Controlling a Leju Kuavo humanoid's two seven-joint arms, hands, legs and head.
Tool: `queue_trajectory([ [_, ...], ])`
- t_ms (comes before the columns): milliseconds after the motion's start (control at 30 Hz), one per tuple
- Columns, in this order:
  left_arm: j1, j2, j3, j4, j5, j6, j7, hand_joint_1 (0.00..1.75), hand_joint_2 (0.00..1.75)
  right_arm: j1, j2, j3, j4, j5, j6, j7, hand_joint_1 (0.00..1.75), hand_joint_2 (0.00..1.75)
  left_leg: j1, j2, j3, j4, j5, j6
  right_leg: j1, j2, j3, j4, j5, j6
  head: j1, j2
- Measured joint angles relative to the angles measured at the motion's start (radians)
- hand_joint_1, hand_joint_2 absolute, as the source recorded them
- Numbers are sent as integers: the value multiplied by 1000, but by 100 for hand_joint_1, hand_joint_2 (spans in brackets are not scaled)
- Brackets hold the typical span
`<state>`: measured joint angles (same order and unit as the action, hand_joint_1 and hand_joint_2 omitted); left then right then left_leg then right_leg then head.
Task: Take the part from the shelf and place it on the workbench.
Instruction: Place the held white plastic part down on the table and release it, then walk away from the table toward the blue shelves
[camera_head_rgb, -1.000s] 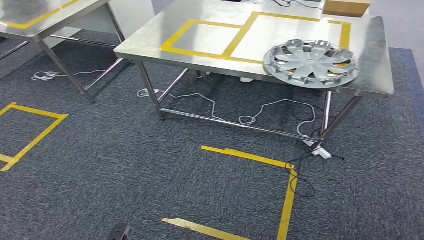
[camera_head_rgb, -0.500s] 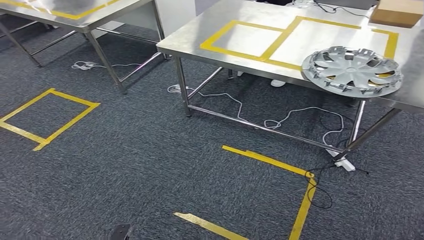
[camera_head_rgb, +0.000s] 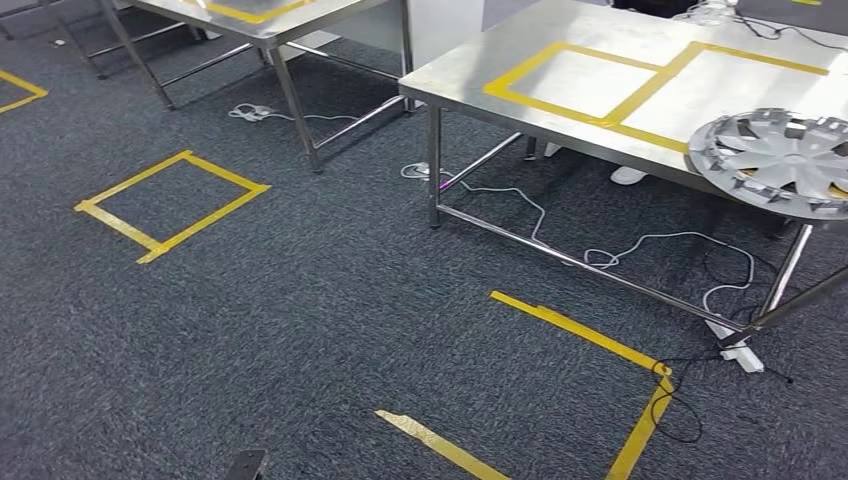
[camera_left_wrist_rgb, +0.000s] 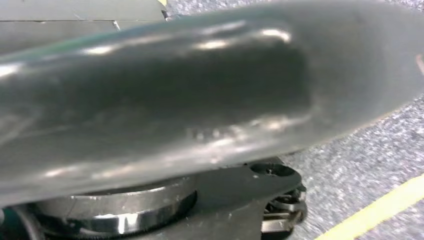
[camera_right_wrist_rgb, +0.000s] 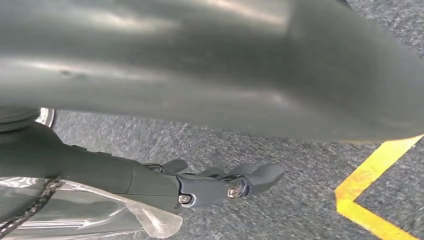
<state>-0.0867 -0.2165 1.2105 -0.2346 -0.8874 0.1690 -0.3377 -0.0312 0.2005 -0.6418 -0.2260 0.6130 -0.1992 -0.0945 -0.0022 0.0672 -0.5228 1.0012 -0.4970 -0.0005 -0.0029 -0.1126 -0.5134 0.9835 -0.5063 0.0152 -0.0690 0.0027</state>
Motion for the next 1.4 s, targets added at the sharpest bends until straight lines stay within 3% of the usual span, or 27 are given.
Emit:
queue_trajectory([
  [67,3,-4,5,0,23,-12,-18,0,0,-3,-2,-8,0,-32,9,-14,0,0,0,-19,-7,-4,7,16,-2,-9,-2,1,-1,12,0,0],
  [133,4,-10,10,0,32,-18,-34,0,0,-5,-8,-18,0,-47,15,-25,0,0,3,-38,-12,-10,17,32,-5,36,-20,39,-34,23,1,0],
  [200,-1,-19,11,0,30,-19,-43,0,0,-2,-18,-23,0,-45,18,-29,0,0,3,-59,-21,-11,26,44,-7,93,-74,160,-104,26,2,0],
  [233,-3,-24,11,0,28,-19,-45,0,0,-1,-23,-25,0,-43,19,-31,0,0,1,-72,-26,-11,29,47,-7,105,-106,231,-135,25,2,0],
  [267,-4,-28,11,0,27,-19,-46,0,0,1,-29,-26,0,-43,20,-33,0,0,-1,-85,-29,-11,31,48,-7,110,-128,280,-150,24,2,0],
  [300,-4,-32,11,0,26,-20,-47,0,0,2,-33,-28,1,-42,20,-35,0,0,-3,-99,-31,-11,34,48,-7,112,-134,292,-144,22,2,0],
  [367,-5,-39,11,0,27,-23,-52,0,0,0,-42,-31,1,-42,21,-36,0,0,-4,-127,-32,-10,37,45,-7,123,-85,194,-78,16,2,0],
  [433,-9,-45,11,0,29,-27,-57,0,0,-2,-50,-33,1,-42,22,-36,0,0,-5,-152,-34,-7,40,39,-11,174,-16,53,-24,10,2,0],
  [500,-14,-48,11,0,28,-38,-65,0,0,-4,-55,-37,1,-47,22,-40,0,0,-3,-174,-44,-3,46,28,-11,209,13,-2,-17,8,2,0],
  [567,-15,-49,11,1,22,-59,-80,0,0,-5,-55,-46,1,-57,22,-56,0,0,1,-195,-54,-1,52,15,-11,189,16,-5,-12,3,2,0],
  [600,-16,-49,10,1,18,-67,-88,0,0,-6,-55,-51,1,-61,23,-65,0,0,0,-187,-60,8,48,10,-12,175,15,-7,-9,-2,0,0],
  [633,-17,-49,9,1,16,-72,-93,0,0,-7,-55,-55,1,-64,23,-71,0,0,-1,-168,-71,31,32,5,-14,160,16,-9,-7,-6,-3,0],
  [700,-22,-50,7,2,14,-76,-96,0,0,-8,-55,-61,1,-66,24,-75,0,0,-2,-108,-118,140,-32,-5,-14,127,16,-11,-6,-13,-9,0],
  [767,-26,-50,6,2,14,-77,-96,0,0,-6,-56,-68,1,-68,24,-77,0,0,3,-81,-170,267,-88,-13,-11,92,15,-10,-8,-15,-12,0],
  [800,-25,-50,5,3,14,-79,-98,0,0,-6,-56,-71,1,-68,23,-81,0,0,5,-77,-178,292,-91,-16,-10,76,15,-9,-9,-15,-12,0],
  [833,-25,-50,5,3,13,-81,-102,0,0,-7,-57,-73,1,-68,23,-89,0,0,7,-74,-166,277,-75,-16,-10,62,15,-9,-10,-15,-12,0],
  [867,-26,-50,4,3,11,-83,-108,0,0,-9,-57,-74,1,-67,24,-100,0,0,8,-68,-135,223,-44,-14,-9,50,16,-8,-11,-14,-12,0],
  [933,-33,-50,2,3,8,-87,-123,0,0,-14,-57,-77,1,-67,26,-126,0,0,1,-26,-59,83,11,-4,-6,29,19,-7,-14,-10,-12,0],
  [1000,-44,-51,0,3,7,-79,-126,0,0,-18,-57,-85,1,-77,33,-149,0,0,-9,8,-25,8,22,9,0,8,19,-5,-17,-3,-11,0],
  [1067,-45,-52,0,3,17,-48,-94,0,0,-22,-59,-102,0,-98,42,-168,0,0,-12,-4,-27,-2,18,20,2,-13,22,-7,-20,6,-10,0],
  [1100,-40,-53,2,3,28,-29,-68,0,0,-23,-59,-112,0,-106,44,-175,0,0,-10,-15,-26,-6,21,25,2,-7,22,-3,-26,11,-9,0],
  [1167,-27,-52,15,3,60,-5,-26,0,0,-24,-57,-126,0,-106,39,-183,0,0,-5,-35,-25,-14,28,38,-2,44,-3,52,-67,20,-4,0],
  [1200,-23,-51,23,3,78,-4,-18,0,0,-23,-55,-129,0,-96,33,-185,0,0,-4,-46,-27,-16,31,43,-4,77,-32,111,-99,22,-2,0],
  [1267,-20,-44,43,3,118,-9,-22,0,0,-20,-49,-130,1,-63,19,-189,0,0,-4,-72,-31,-15,33,47,-6,106,-102,250,-152,23,-1,0],
  [1300,-18,-41,56,3,138,-7,-25,0,0,-20,-47,-129,2,-43,13,-187,0,0,-4,-87,-32,-14,34,48,-7,110,-125,287,-155,23,-1,0],
  [1333,-16,-38,70,3,154,-2,-28,0,0,-20,-45,-126,3,-24,9,-183,0,0,-4,-102,-31,-13,34,47,-8,111,-129,287,-137,24,-1,0],
  [1400,-10,-34,96,3,172,11,-30,0,0,-21,-42,-119,4,3,5,-170,0,0,-2,-130,-28,-9,32,44,-14,129,-86,177,-60,26,-1,0],
])
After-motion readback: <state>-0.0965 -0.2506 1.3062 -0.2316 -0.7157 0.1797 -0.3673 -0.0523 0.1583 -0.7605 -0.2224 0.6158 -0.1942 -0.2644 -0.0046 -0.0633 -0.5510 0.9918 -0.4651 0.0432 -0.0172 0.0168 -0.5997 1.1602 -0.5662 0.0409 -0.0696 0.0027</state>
